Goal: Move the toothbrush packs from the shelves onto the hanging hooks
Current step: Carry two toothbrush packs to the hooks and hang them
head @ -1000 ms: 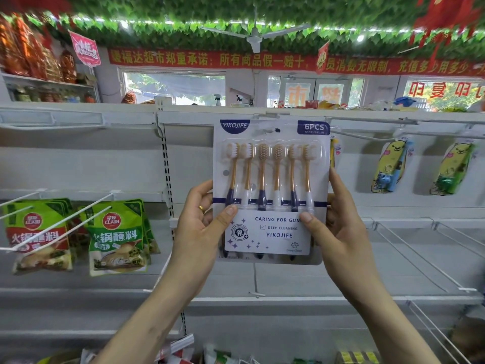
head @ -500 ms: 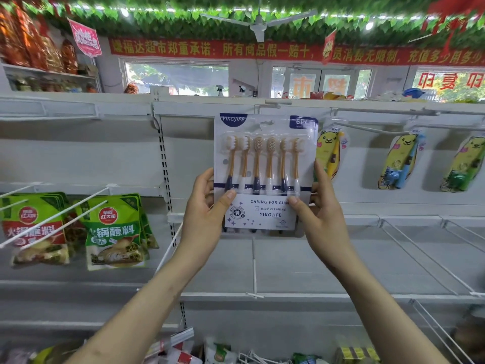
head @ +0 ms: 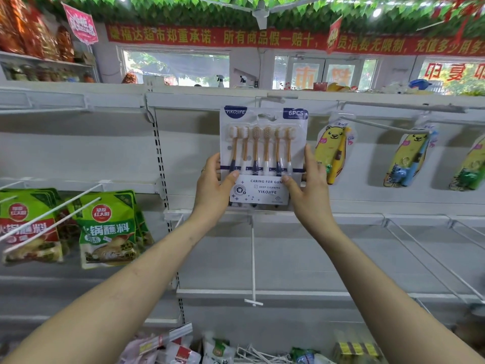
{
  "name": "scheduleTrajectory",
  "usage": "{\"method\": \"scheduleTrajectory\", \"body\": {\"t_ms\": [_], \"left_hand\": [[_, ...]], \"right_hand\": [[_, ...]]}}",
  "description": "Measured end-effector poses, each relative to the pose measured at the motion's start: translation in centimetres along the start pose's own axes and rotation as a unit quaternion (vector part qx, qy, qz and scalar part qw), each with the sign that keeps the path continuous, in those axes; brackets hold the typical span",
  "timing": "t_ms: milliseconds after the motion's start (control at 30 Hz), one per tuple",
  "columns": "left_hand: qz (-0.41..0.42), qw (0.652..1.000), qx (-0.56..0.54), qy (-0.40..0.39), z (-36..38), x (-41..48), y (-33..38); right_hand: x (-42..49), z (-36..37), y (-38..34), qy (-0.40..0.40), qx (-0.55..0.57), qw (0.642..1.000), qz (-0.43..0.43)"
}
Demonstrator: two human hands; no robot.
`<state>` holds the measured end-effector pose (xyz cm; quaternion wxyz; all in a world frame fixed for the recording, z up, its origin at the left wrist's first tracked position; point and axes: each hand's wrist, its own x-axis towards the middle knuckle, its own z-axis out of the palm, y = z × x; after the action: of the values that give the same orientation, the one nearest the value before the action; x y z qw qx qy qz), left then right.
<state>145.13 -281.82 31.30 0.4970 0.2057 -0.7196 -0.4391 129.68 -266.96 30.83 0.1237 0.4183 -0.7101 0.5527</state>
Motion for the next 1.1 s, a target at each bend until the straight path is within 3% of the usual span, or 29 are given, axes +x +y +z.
{"method": "scheduleTrajectory", "body": {"t_ms": [533, 800, 933, 1100], "left_hand": [[-0.024, 0.999, 0.038, -0.025, -1.0, 0.9, -0.4], [0.021, 0.992, 0.124, 0.017, -3.7, -3.2, 0.3], [0.065, 0.983, 0.161, -0.063, -1.9, -6.3, 2.2], [0.102, 0.953, 0.196, -0.206, 4.0, -10.5, 5.2]], "right_hand": [[-0.4, 0.3, -1.1, -0.029, -0.071, 0.996, 0.039], [-4.5, -2.4, -1.7, -0.009, -0.207, 0.978, 0.032], [-7.9, -4.9, -2.8, -0.006, -0.364, 0.932, -0.009], [-13.1, -10.5, -3.2, -0.021, -0.495, 0.868, 0.025]]}}
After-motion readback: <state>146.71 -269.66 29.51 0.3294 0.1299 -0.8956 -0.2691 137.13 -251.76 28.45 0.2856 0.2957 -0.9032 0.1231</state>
